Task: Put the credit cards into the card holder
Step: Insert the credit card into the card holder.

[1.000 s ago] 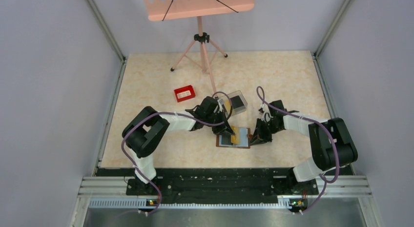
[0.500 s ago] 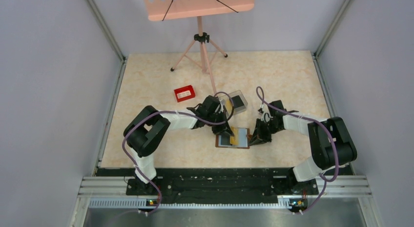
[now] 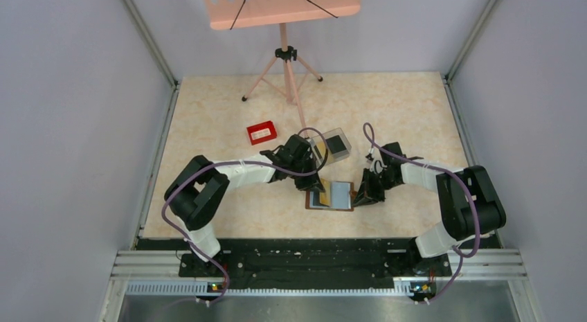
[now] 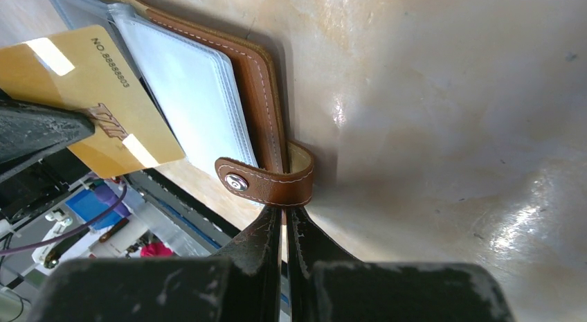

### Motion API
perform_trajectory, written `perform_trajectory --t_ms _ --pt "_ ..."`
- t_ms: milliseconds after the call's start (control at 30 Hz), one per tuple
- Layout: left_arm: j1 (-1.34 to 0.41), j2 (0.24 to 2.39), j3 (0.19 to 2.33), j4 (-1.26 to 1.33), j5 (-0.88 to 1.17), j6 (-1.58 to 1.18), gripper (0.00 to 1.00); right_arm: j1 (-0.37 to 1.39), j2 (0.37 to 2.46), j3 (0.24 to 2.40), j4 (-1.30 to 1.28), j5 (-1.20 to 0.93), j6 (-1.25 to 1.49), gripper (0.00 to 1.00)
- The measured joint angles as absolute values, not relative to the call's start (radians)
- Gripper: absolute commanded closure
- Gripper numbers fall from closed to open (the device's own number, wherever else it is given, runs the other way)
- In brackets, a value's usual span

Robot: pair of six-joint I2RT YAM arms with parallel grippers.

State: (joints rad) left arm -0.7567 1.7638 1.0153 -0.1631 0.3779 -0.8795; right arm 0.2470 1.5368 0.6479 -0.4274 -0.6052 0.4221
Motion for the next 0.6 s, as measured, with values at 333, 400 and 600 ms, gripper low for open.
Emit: perform_trajectory --t_ms 333,400,600 --pt "-0.755 1.791 1.025 -0.188 0.38 -0.864 1.0 0.247 1.539 0.648 -0.427 -0.609 0.422 1.0" --pt "-0.754 1.796 1.033 -0.186 0.389 -0.863 1.0 0.247 1.539 0.648 -0.427 -0.609 0.422 1.0" --pt "-0.756 1.798 1.034 -0.168 0.405 -0.863 1.0 0.247 1.539 0.648 -0.427 -0.61 0.422 1.0"
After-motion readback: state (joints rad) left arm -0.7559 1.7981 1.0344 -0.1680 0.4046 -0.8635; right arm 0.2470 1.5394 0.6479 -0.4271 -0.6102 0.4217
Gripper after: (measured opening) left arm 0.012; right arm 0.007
